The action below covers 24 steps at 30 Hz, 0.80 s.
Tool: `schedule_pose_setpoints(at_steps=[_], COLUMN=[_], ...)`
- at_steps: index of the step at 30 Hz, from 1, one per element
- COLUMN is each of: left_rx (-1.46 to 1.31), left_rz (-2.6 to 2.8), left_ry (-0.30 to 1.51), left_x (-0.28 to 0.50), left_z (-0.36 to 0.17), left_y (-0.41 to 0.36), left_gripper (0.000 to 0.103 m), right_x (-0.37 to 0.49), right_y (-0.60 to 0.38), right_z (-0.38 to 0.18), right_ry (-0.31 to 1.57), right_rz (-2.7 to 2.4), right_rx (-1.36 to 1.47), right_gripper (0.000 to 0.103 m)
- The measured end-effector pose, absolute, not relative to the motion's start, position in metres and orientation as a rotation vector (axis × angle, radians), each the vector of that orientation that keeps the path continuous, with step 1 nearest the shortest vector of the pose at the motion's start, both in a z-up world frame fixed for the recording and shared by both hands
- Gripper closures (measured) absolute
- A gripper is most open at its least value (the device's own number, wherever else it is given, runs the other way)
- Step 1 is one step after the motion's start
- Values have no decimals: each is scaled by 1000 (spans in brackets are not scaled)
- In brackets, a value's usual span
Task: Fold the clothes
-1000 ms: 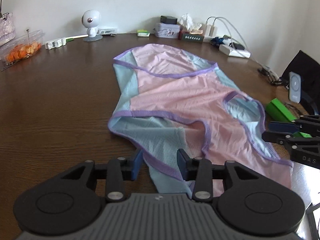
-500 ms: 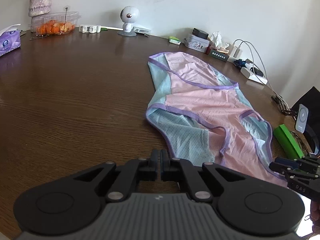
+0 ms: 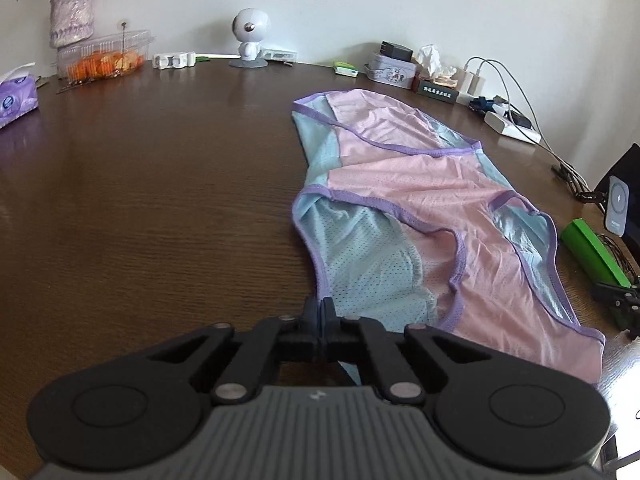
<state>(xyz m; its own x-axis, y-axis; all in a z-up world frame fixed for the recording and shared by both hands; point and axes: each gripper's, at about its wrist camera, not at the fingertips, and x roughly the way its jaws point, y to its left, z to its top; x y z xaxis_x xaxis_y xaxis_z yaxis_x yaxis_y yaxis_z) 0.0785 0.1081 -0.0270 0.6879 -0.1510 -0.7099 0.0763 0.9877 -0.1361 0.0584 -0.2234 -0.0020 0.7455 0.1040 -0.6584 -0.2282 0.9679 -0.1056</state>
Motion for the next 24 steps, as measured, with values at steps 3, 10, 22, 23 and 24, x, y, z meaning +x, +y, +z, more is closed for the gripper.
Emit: schedule_pose_setpoints(at_steps=[3,10,22,23,24], left_rx=[-128,-23,77,56,35], left_rz=[-92,-274,-369,-363,-357], left_ry=[785,743,738,722,705], left_x=[70,61,45,44,42], left_z=[-26,-8,-17,-14,-10], left_y=[120,86,61,62,64], left_gripper=[95,61,102,102,102], right_x=[53,57,51,52,51], right_y=[-219,-189,-171,-171,-171], right_z=[1,-5,1,7,12], right_ry=[674,684,614,586,561], right_rz=[270,437,402,396,397], right_rx=[-163,-199,-226,-217,-209], right_gripper=[100,77,103,103,103])
